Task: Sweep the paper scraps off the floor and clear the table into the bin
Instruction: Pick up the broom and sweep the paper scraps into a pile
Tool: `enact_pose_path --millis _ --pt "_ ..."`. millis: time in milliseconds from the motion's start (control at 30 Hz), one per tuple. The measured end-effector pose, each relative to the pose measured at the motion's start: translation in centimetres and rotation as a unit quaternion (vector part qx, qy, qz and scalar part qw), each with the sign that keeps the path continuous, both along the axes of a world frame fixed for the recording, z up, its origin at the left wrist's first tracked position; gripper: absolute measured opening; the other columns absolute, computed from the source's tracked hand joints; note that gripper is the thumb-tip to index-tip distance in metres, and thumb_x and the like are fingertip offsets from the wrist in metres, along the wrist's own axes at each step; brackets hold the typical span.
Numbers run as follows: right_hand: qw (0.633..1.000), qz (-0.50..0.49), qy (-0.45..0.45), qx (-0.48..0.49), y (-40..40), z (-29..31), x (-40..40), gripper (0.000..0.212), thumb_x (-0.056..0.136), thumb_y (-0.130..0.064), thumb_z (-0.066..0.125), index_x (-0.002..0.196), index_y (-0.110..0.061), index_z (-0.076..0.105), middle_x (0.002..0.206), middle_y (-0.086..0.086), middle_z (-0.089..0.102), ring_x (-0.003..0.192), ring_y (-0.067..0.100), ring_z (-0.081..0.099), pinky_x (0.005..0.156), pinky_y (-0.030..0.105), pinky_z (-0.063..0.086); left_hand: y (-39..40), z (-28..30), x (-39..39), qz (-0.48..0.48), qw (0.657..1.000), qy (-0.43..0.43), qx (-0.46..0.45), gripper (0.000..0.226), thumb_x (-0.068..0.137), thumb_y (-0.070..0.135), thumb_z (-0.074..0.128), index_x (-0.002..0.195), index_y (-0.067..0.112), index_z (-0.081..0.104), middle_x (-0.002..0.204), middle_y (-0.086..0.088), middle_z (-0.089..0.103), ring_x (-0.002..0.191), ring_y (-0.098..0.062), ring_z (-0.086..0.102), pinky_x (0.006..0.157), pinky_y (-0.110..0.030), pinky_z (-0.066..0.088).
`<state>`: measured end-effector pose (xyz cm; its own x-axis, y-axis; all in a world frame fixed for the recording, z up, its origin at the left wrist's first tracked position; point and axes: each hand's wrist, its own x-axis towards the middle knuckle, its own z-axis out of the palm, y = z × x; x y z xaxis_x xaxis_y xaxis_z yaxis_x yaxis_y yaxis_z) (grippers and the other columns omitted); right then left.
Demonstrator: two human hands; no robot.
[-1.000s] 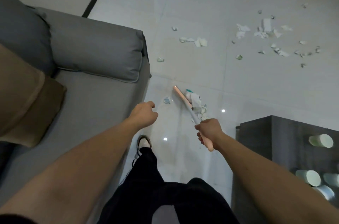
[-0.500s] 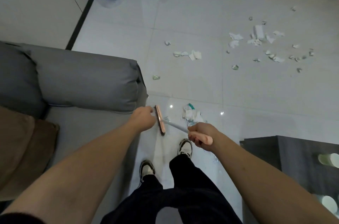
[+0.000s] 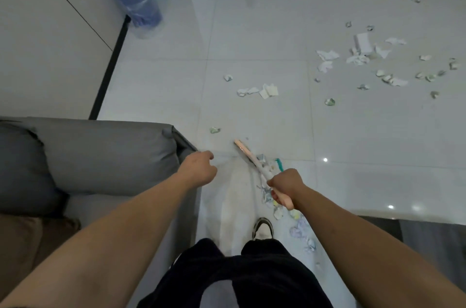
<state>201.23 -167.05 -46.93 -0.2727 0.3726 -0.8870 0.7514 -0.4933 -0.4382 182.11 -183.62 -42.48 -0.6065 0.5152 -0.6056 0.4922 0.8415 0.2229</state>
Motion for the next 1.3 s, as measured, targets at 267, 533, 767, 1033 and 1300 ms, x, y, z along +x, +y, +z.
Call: enact_pose_path --millis 267,533,767,1033,1300 --pt "0.994 -0.041 -0.013 0.098 4.2 0.8 -1.5 0.002 0.085 -0.011 0.061 0.084 -0.01 0.059 0.079 0.015 0.061 0.065 0.028 0.058 0.06 0.036 0.053 7.7 -0.3 -5.0 -0.076 0.997 -0.015 0.005 0.049 0.09 0.029 0.05 0.138 0.019 0.046 0.138 -0.011 0.048 0.124 -0.028 0.046 0.095 -0.033 0.037" --pt "0.932 -0.357 -0.004 0.063 1.8 3.5 0.6 0.007 0.089 -0.006 0.064 0.09 -0.01 0.058 0.063 0.013 0.05 0.034 0.016 0.041 0.039 0.022 0.036 18.7 -2.4 -4.7 -0.295 0.954 -0.057 0.022 0.047 0.089 0.025 0.052 0.135 0.016 0.05 0.136 -0.012 0.052 0.122 -0.028 0.049 0.092 -0.03 0.039" --pt "0.827 -0.555 -0.077 0.052 -7.9 3.4 4.8 0.019 0.088 -0.003 0.059 0.074 -0.01 0.048 0.062 0.011 0.046 0.037 0.019 0.04 0.038 0.021 0.035 21.0 -4.0 4.6 -0.509 0.853 -0.117 0.015 0.047 0.085 0.022 0.052 0.132 0.016 0.053 0.128 -0.01 0.057 0.115 -0.026 0.052 0.079 -0.025 0.035" --pt "0.681 -0.719 -0.136 -0.01 -18.4 1.9 10.6 0.015 0.083 -0.003 0.057 0.07 -0.004 0.049 0.057 0.011 0.05 0.033 0.022 0.047 0.046 0.026 0.038 16.7 -3.8 14.4 -0.658 0.743 -0.12 0.0 0.045 0.085 0.021 0.053 0.13 0.018 0.054 0.127 -0.009 0.057 0.109 -0.024 0.055 0.078 -0.026 0.039" --pt "0.626 -0.777 -0.066 -0.009 -21.8 -0.4 13.5 0.023 0.088 0.004 0.058 0.107 0.018 0.06 0.076 0.019 0.058 0.048 0.025 0.055 0.044 0.026 0.042 14.6 -3.8 15.1 -0.699 0.713 -0.049 -0.018 0.048 0.087 0.027 0.053 0.134 0.018 0.052 0.129 -0.009 0.055 0.117 -0.024 0.051 0.081 -0.026 0.035"
